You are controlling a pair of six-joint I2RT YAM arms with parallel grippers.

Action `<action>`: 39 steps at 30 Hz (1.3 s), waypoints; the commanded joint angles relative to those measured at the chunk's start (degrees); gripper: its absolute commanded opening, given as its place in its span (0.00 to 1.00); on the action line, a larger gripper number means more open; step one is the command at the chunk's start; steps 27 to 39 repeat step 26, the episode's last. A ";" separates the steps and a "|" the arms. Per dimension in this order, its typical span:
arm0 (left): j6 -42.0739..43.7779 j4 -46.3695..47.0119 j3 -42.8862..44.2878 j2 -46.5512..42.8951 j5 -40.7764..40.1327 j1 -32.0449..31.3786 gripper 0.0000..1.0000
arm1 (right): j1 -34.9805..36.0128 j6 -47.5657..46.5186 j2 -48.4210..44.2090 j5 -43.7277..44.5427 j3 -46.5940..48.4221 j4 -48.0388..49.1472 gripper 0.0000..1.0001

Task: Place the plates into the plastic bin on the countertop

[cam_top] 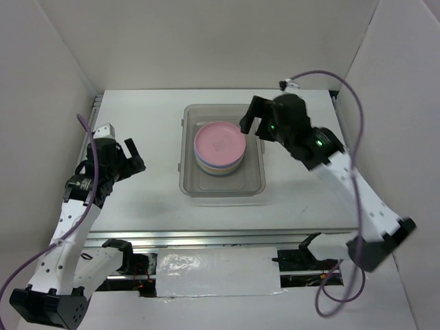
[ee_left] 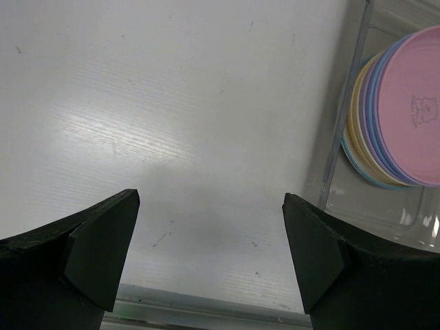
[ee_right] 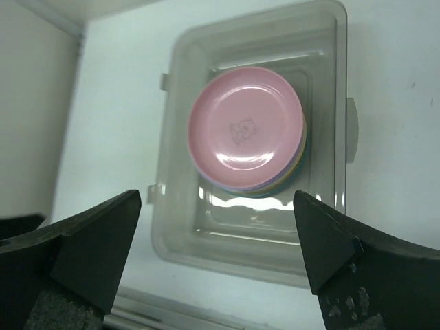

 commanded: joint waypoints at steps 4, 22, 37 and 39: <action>1.11 -8.72 11.49 -0.54 -11.76 0.21 0.99 | 9.89 2.71 -27.15 21.69 -5.73 -16.88 1.00; -0.21 -20.61 12.13 -18.99 -15.22 0.21 0.99 | 8.77 -4.14 -50.82 20.30 -5.39 -30.00 1.00; -0.57 -20.08 10.89 -21.37 -14.77 0.13 0.99 | 8.86 -4.49 -50.73 20.47 -5.48 -29.30 1.00; -0.57 -20.08 10.89 -21.37 -14.77 0.13 0.99 | 8.86 -4.49 -50.73 20.47 -5.48 -29.30 1.00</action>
